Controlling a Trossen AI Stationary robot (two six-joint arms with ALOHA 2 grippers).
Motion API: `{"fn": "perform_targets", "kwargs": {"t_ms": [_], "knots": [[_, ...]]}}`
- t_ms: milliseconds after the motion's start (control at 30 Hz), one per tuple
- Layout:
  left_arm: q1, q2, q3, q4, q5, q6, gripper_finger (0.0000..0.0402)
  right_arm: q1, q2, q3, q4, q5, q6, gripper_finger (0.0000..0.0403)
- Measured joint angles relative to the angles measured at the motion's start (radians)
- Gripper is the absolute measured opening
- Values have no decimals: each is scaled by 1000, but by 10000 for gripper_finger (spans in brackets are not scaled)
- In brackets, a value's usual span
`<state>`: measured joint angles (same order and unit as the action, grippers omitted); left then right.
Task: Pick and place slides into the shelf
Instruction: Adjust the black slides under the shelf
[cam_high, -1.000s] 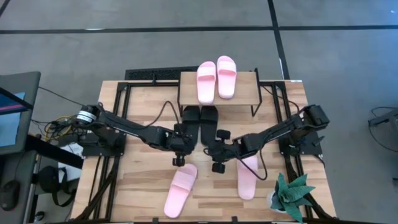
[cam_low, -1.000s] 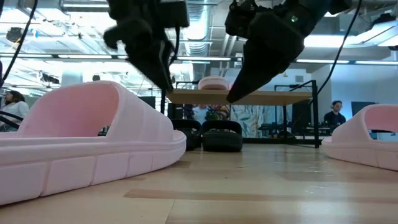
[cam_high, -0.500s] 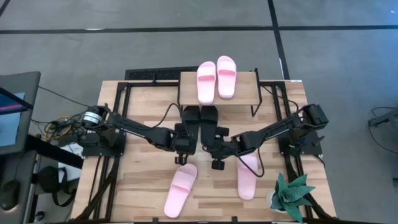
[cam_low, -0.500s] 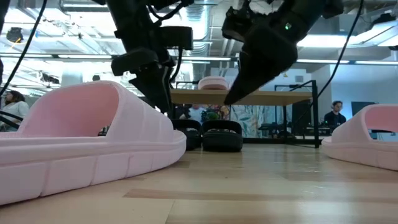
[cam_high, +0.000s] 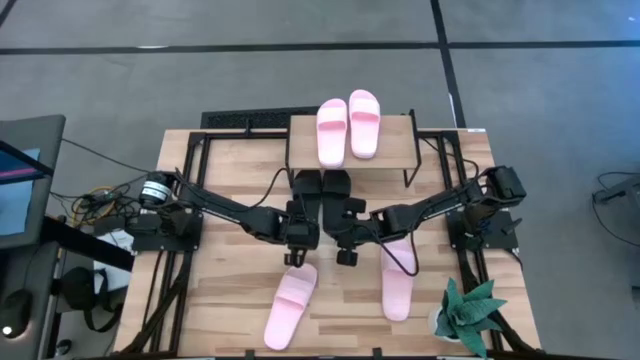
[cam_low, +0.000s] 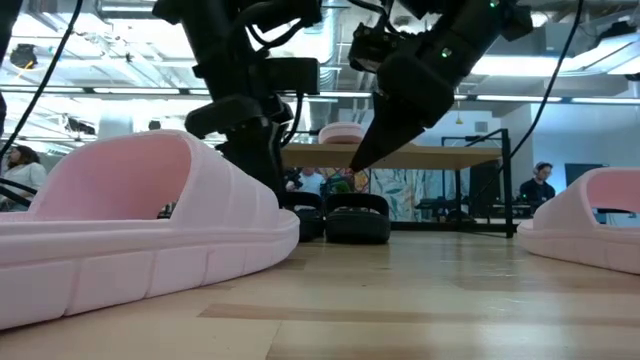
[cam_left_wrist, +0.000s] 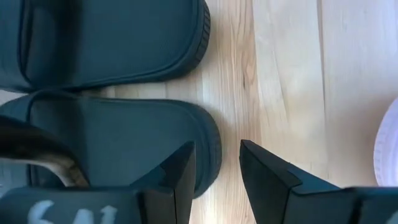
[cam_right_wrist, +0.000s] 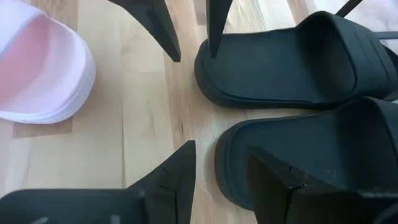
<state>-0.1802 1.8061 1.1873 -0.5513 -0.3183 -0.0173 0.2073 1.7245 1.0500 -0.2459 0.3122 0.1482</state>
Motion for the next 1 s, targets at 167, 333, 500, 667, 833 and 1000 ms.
{"fn": "perform_targets", "kwargs": {"t_ms": [167,333,500,667,833,1000], "knots": [[-10,-2,0,-14,21,-27,93,12,0,0,14,-4,-12,107],[-24,-2,0,-15,37,-45,62,14,0,0,23,-25,-26,93],[-19,-2,0,-12,23,-52,48,5,1,0,31,-77,-25,86],[-16,-3,0,2,24,-60,48,2,67,-3,50,-137,-23,86],[-16,12,0,23,30,-61,48,15,100,-2,64,-157,5,86],[-16,34,1,28,63,-66,48,7,93,-1,67,-150,1,86]]}}
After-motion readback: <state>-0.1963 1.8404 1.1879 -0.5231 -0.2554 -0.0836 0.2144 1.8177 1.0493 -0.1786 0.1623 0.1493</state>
